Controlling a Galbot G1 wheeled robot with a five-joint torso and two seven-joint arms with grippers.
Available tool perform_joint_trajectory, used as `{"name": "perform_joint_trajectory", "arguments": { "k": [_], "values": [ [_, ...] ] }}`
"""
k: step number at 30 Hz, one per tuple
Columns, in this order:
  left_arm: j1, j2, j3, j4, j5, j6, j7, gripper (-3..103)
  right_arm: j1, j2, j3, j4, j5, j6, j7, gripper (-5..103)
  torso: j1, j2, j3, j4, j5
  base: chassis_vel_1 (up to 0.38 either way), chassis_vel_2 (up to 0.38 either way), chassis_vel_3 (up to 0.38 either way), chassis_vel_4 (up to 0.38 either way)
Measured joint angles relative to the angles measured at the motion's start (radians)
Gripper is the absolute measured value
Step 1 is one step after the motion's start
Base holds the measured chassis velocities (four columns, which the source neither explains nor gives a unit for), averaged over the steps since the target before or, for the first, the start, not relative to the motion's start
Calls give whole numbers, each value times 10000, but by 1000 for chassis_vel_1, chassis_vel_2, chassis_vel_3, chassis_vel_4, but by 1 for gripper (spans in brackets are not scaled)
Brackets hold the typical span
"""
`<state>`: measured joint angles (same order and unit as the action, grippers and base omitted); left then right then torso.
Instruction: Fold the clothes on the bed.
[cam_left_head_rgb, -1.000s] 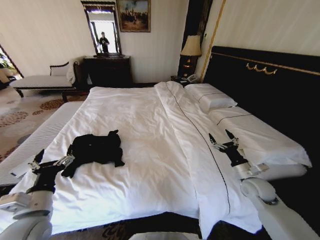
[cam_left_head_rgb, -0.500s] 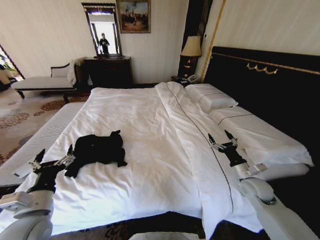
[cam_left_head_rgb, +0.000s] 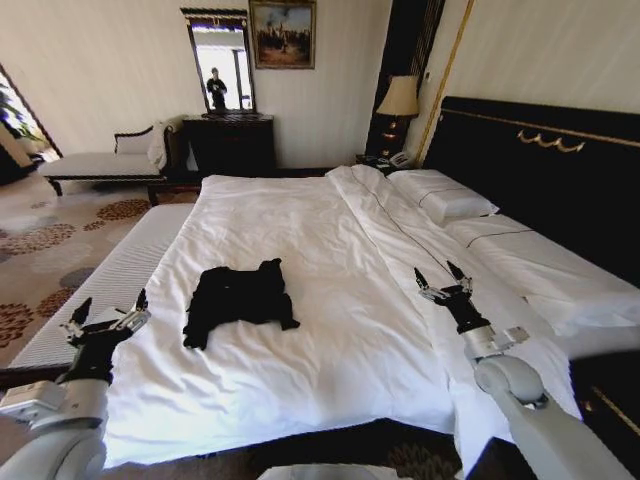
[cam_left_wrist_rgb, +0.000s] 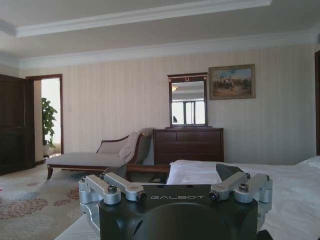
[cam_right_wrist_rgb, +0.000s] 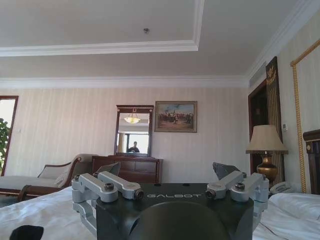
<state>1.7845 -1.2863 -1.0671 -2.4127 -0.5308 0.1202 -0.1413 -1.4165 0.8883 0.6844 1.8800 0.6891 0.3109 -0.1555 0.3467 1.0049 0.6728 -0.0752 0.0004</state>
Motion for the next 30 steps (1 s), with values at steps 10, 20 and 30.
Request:
{"name": "perform_joint_trajectory", "arguments": {
  "k": [10,20,30],
  "values": [
    [-19,-26,67,34,61,-16,0,100,73,85,-175,-74,115,350,-69,100,-2,0,-1,1,-12,209,184,-179,-190],
    [13,-46,81,-14,86,-25,11,100,80,100,-163,-87,105,413,-116,100,3,-2,2,-4,0,-32,-23,31,11],
    [-994,1450,267,-94,-1381,1330,-1088,100,95,20,-272,130,153,354,211,100,-2,0,-1,-4,-4,0,0,0,0]
  ]
}}
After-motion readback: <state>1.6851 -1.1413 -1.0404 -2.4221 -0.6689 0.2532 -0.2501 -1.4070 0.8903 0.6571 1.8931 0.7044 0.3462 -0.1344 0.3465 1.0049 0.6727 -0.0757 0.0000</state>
